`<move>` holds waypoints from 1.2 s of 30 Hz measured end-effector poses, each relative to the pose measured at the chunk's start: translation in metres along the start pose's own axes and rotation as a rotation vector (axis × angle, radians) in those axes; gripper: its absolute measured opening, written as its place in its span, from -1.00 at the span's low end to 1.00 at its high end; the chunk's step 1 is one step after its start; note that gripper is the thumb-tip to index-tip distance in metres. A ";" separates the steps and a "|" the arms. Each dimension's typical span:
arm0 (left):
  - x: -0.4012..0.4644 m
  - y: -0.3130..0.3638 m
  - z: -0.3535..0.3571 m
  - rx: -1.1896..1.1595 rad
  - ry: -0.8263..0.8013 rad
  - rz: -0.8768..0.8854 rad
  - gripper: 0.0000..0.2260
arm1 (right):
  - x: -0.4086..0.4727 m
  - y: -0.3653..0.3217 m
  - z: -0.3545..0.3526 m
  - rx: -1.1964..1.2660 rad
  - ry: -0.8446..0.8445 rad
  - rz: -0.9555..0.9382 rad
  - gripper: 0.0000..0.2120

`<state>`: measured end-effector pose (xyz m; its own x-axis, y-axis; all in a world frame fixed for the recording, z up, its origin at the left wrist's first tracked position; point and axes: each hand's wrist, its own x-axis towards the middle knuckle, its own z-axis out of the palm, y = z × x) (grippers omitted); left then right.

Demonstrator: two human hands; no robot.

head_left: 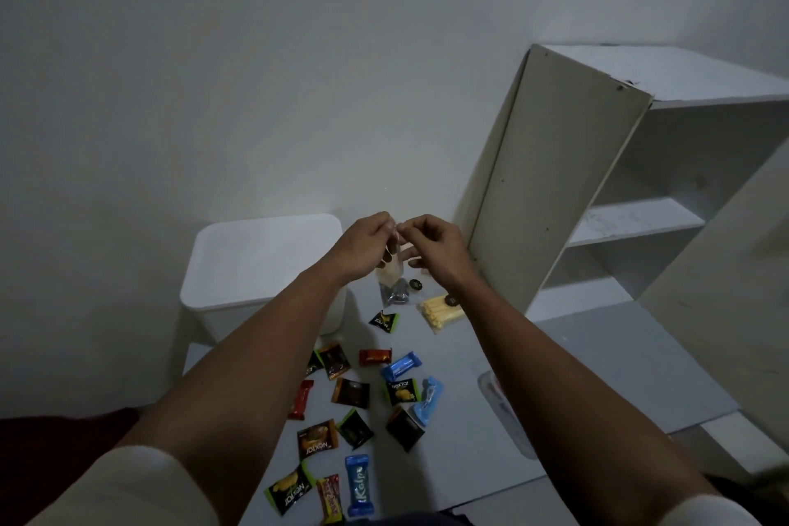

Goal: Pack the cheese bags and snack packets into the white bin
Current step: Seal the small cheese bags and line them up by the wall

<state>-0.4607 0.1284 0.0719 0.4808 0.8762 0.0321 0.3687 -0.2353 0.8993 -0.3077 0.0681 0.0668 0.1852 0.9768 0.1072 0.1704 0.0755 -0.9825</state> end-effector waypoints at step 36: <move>0.146 -0.050 0.052 -0.237 0.236 -0.438 -0.78 | 0.151 0.093 -0.042 -0.083 -0.174 0.241 -0.74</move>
<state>-0.3679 0.2460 0.0090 0.1209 0.9478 -0.2951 0.2921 0.2501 0.9231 -0.2236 0.2139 -0.0020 0.0621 0.9848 -0.1625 0.2211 -0.1723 -0.9599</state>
